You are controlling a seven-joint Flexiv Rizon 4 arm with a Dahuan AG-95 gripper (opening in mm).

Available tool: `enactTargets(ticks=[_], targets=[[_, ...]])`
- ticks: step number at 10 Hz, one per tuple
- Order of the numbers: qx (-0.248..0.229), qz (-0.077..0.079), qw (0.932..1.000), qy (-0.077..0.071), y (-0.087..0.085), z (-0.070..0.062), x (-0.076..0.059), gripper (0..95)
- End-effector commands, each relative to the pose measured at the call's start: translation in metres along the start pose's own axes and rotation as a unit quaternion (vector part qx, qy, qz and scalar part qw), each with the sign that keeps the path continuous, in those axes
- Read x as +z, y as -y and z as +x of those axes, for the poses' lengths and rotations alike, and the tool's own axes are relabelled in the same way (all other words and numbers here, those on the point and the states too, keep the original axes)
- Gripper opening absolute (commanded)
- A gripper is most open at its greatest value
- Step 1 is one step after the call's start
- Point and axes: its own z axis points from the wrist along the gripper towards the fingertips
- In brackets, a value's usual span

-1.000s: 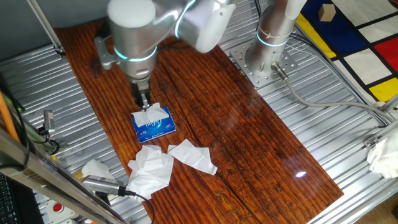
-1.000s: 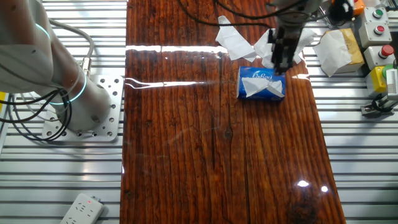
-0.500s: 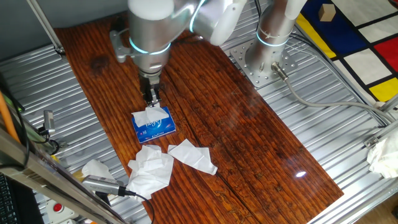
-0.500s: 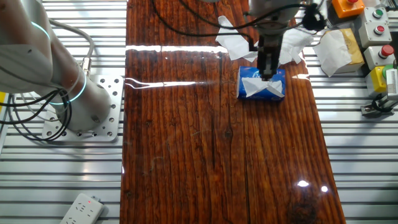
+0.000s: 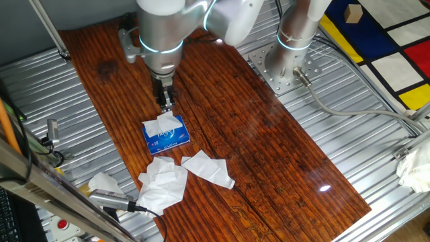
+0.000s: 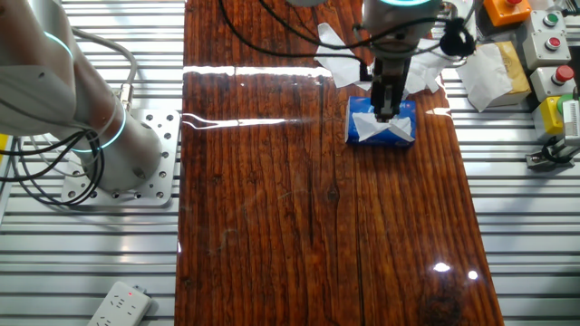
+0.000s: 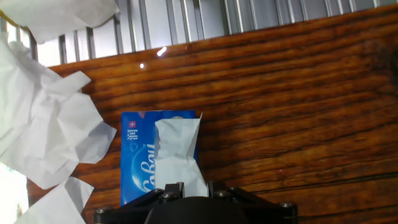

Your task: Pull out a napkin

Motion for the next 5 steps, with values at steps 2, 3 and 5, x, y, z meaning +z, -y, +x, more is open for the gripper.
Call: enactTargets(ticks=[2, 3, 5], targets=[[0.000, -0.003, 1.0000, -0.001, -0.0012, 0.0013, 0.0048, 19.0], [0.001, -0.005, 1.0000, 0.001, -0.0012, 0.0016, 0.0083, 19.0], [0.001, -0.006, 1.0000, 0.000, -0.0012, 0.0003, 0.0113, 19.0]])
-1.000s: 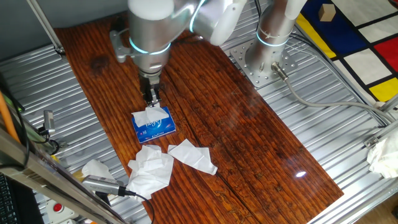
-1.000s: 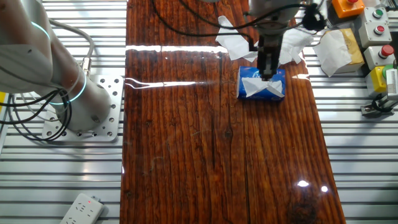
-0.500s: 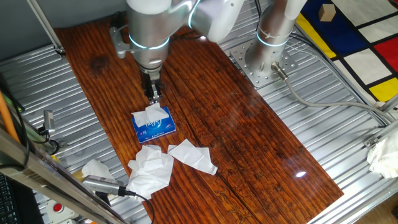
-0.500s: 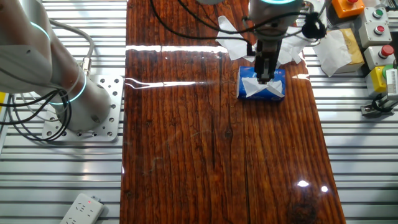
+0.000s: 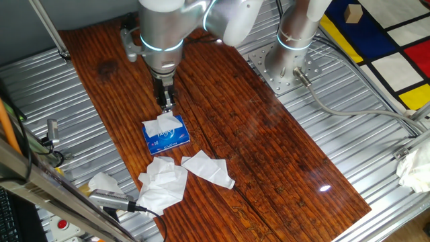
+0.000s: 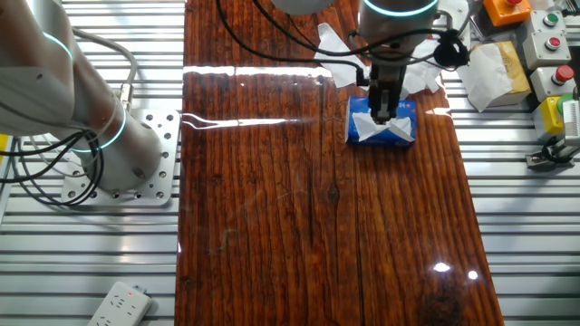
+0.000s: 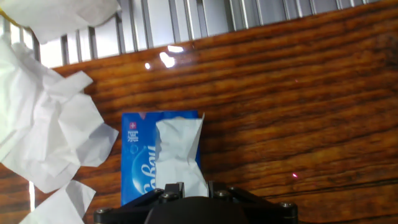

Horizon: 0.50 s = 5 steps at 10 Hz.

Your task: Pull out a napkin

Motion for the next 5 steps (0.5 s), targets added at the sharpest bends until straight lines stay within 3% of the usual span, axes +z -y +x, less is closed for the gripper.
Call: enactTargets(ticks=[1, 5], targets=[[-0.001, 0.000, 1.0000, -0.002, -0.001, -0.001, 0.000, 19.0], [-0.006, -0.002, 1.0000, -0.003, 0.003, -0.012, 0.009, 19.0]])
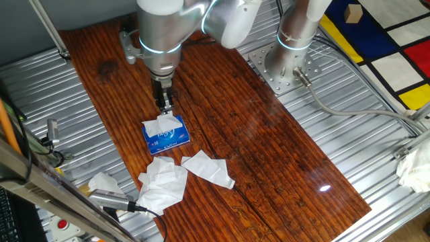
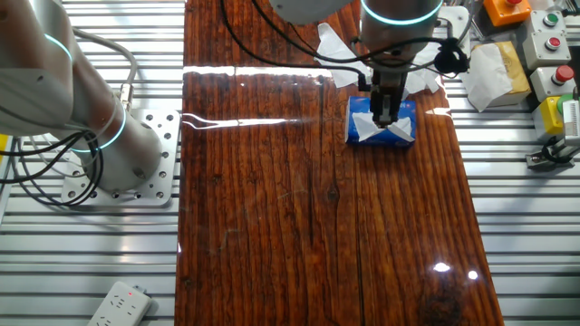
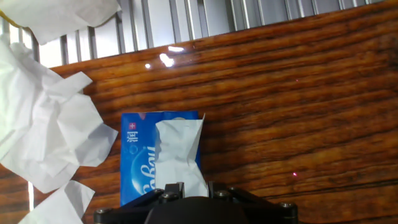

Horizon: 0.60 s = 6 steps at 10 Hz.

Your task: Pull out a napkin

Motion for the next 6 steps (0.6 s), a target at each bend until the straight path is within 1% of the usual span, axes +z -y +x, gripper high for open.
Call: enactTargets(ticks=[1, 2, 6], targets=[[-0.003, -0.001, 1.0000, -0.002, 0.0014, -0.0027, 0.0023, 19.0], [-0.003, -0.002, 1.0000, -0.002, 0.0021, -0.0041, 0.0057, 38.0], [0.000, -0.003, 1.0000, -0.002, 0.0003, -0.0071, 0.0111, 38.0]])
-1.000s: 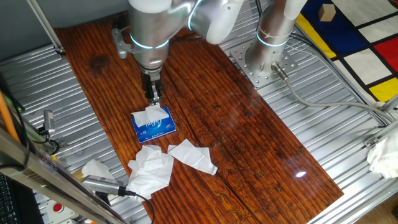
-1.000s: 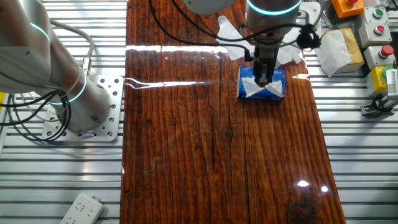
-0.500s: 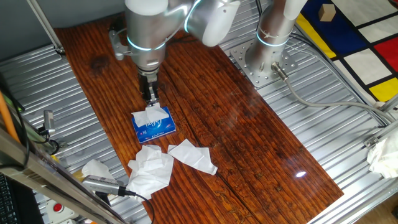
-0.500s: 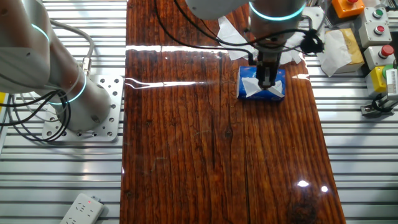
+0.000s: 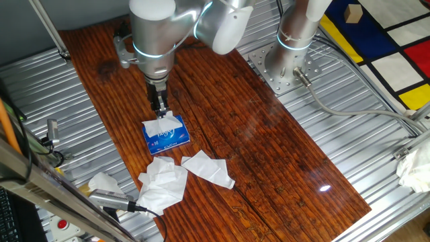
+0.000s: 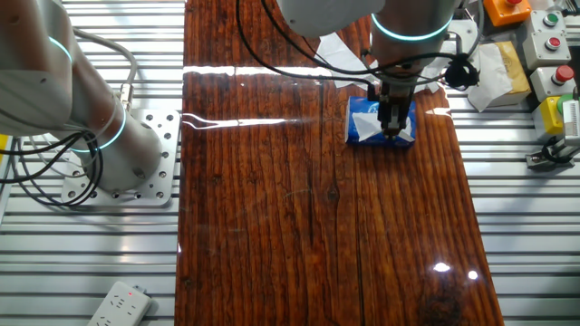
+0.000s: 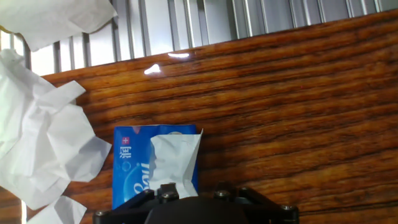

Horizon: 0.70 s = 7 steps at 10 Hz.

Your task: Pull out a napkin

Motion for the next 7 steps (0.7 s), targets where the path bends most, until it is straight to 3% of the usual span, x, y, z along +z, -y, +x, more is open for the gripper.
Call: enactTargets(ticks=[1, 7], targets=[[0.001, 0.000, 1.0000, 0.001, 0.000, -0.001, 0.001, 38.0], [0.003, 0.000, 1.0000, 0.004, -0.003, -0.005, 0.015, 38.0]])
